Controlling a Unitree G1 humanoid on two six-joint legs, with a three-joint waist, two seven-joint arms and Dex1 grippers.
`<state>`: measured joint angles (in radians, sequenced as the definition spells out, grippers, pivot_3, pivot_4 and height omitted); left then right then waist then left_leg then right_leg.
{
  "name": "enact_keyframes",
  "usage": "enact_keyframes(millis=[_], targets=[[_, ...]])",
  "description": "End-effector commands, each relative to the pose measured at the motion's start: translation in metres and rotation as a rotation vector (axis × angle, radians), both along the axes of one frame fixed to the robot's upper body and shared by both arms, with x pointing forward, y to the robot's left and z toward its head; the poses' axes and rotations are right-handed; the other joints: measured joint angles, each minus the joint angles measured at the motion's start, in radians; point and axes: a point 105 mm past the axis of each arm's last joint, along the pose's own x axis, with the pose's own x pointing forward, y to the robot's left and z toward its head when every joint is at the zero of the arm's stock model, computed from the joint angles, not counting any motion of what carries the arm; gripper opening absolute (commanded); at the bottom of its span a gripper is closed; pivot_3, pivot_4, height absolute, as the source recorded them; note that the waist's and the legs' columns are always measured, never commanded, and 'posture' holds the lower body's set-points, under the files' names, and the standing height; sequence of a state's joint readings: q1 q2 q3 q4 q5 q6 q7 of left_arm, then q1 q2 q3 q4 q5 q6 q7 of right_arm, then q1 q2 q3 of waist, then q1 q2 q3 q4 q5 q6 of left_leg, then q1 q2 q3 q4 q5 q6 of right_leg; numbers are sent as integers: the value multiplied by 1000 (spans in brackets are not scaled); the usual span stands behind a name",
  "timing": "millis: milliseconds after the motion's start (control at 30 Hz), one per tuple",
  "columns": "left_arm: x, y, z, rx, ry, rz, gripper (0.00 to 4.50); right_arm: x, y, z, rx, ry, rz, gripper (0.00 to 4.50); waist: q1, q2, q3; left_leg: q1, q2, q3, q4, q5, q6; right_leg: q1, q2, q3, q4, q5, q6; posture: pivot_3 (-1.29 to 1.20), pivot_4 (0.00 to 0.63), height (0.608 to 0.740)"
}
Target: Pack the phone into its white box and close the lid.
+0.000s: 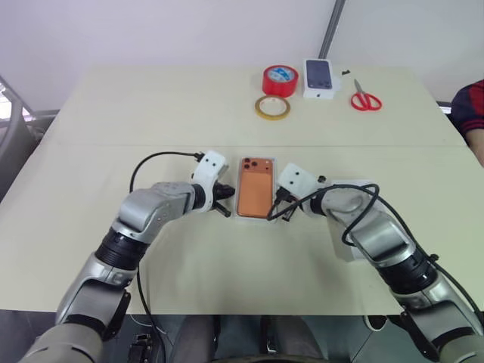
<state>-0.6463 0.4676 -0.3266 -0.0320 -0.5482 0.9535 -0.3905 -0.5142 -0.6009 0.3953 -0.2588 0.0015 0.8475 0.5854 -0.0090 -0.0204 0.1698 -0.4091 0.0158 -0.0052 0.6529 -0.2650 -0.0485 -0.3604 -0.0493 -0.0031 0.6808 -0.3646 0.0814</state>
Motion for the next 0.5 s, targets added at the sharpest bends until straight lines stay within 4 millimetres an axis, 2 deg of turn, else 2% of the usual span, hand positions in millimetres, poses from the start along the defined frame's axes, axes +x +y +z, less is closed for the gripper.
enact_keyframes(millis=[33, 200, 367, 500], targets=[[-17, -27, 8, -20, -4, -172, 37, -16, 9, 10, 12, -26, 81, 0, 0, 0, 0, 0, 0, 0, 0, 0, 0, 0, 0, 0, 0, 0, 0, 0, 150, 740], [-46, -54, 10, -55, 47, -360, 37, -32, -3, 8, -3, -1, 77, 0, 2, 0, 0, 0, 0, 0, 0, 0, 1, 0, 0, 0, 0, 0, 0, 0, 150, 740], [-70, -80, 8, -65, 102, -510, 37, -63, -28, 3, -56, 68, 72, 0, 18, 0, 0, 0, 0, 0, 1, -2, 4, 1, 0, 0, 0, 0, 0, 0, 150, 740], [-80, -91, 2, -51, 118, -570, 37, -82, -40, 1, -81, 114, 59, 0, 21, 1, 0, 0, 0, 0, 1, -3, 6, 2, 0, 0, 0, 0, 0, 0, 150, 740]])
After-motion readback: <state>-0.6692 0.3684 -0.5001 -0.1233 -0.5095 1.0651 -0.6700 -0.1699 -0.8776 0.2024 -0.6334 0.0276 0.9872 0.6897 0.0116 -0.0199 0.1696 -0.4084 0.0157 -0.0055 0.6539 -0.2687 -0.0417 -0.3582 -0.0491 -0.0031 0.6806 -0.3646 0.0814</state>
